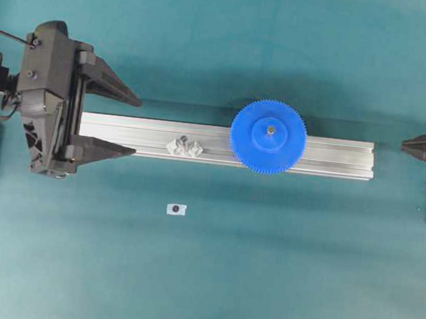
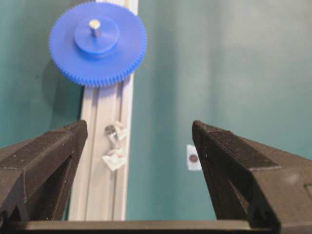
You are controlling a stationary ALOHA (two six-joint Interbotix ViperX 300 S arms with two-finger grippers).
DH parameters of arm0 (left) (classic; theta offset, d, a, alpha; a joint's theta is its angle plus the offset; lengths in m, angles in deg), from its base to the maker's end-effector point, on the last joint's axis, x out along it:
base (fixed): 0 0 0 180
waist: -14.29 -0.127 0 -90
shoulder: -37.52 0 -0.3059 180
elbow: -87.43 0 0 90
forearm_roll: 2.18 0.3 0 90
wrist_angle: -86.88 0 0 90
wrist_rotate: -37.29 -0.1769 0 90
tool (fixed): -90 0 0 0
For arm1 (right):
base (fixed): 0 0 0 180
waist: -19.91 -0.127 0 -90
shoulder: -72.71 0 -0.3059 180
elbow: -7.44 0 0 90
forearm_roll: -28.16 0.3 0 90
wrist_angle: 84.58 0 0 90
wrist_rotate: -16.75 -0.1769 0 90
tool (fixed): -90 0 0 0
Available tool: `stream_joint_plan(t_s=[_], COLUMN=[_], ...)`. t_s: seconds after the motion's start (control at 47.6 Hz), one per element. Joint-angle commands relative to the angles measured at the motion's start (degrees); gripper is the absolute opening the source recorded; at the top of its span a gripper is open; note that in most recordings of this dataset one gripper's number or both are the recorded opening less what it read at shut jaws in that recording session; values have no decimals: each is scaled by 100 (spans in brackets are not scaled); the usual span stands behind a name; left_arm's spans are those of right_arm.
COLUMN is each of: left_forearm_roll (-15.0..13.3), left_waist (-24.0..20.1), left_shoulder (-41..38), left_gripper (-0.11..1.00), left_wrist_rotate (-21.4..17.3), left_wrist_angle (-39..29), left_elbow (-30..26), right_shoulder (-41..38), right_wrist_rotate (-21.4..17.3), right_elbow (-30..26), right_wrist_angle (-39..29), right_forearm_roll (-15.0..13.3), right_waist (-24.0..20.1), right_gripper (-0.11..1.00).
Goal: Find the location of the shaft and insert the large gear.
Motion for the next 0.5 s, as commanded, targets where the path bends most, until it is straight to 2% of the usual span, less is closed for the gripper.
stream_joint_plan(t_s=[0.0, 0.483], left_forearm_roll=[26, 26], left_waist=[18, 18], left_shoulder=[44, 18], left_gripper=[88, 88], left_wrist_rotate=[-9, -9], left_wrist_angle=[53, 53], left_elbow=[-62, -44], right_shoulder=[-62, -53], right_wrist_rotate=[-44, -44], right_elbow=[-62, -26], right_wrist_angle=[53, 53], right_forearm_roll=[0, 0], right_waist=[9, 9], right_gripper=[3, 3])
